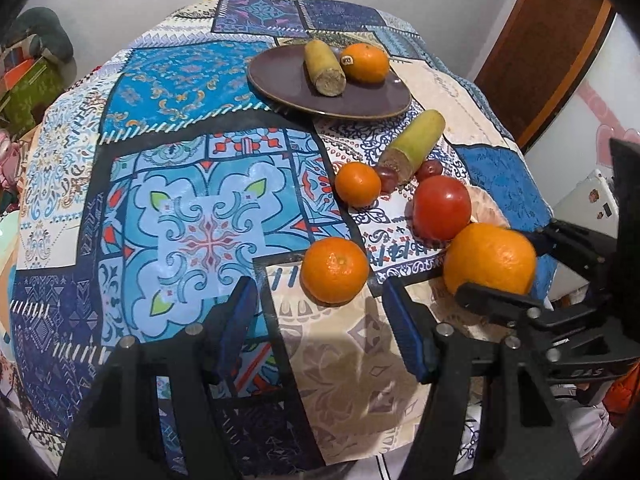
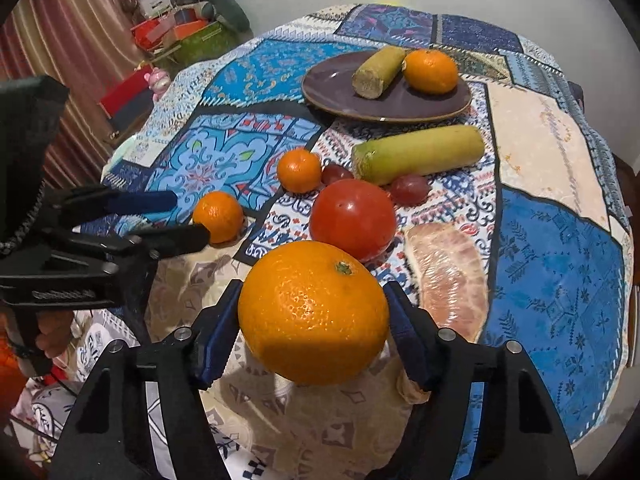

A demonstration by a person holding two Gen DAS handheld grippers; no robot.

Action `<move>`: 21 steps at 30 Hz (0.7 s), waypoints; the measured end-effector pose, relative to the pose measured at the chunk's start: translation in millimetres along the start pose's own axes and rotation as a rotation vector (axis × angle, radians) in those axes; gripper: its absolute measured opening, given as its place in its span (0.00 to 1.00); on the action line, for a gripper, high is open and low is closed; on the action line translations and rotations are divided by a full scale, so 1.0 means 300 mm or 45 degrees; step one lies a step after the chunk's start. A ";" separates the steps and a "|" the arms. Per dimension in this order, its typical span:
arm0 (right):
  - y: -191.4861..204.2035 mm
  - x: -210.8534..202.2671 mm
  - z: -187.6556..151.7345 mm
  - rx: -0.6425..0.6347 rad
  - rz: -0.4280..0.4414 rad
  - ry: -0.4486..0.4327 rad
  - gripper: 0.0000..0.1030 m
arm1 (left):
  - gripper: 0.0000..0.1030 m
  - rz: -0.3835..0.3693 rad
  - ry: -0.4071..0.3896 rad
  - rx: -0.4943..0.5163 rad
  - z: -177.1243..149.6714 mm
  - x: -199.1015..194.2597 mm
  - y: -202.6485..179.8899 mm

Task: Organize fruits
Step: 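Grasp a mandarin with the left tool while the right tool grasps a large orange, then place the mandarin on the plate with the left tool while the right tool places the orange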

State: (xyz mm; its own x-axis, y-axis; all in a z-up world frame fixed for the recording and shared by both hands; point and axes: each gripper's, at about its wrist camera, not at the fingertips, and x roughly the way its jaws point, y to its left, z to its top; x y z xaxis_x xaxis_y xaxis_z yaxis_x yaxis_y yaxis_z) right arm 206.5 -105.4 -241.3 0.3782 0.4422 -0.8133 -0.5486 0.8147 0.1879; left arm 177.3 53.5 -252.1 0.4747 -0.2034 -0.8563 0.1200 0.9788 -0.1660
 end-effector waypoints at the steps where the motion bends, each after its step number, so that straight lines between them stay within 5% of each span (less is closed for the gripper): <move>1: -0.002 -0.007 0.002 0.000 -0.001 -0.009 0.64 | 0.56 -0.002 0.000 0.004 0.002 0.006 -0.003; 8: -0.016 -0.072 0.028 -0.012 -0.044 -0.092 0.64 | 0.38 -0.021 0.029 0.020 0.018 0.059 -0.020; 21: -0.069 -0.115 0.112 0.000 -0.102 -0.175 0.64 | 0.36 -0.016 -0.026 -0.009 0.064 0.038 -0.001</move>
State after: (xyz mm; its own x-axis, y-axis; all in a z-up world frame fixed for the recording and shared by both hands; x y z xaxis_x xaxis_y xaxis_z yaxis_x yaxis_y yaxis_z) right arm 229.7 -124.9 -198.6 0.5191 0.4228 -0.7428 -0.5125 0.8495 0.1254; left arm 199.4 50.4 -252.4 0.4912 -0.2163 -0.8438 0.1198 0.9763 -0.1805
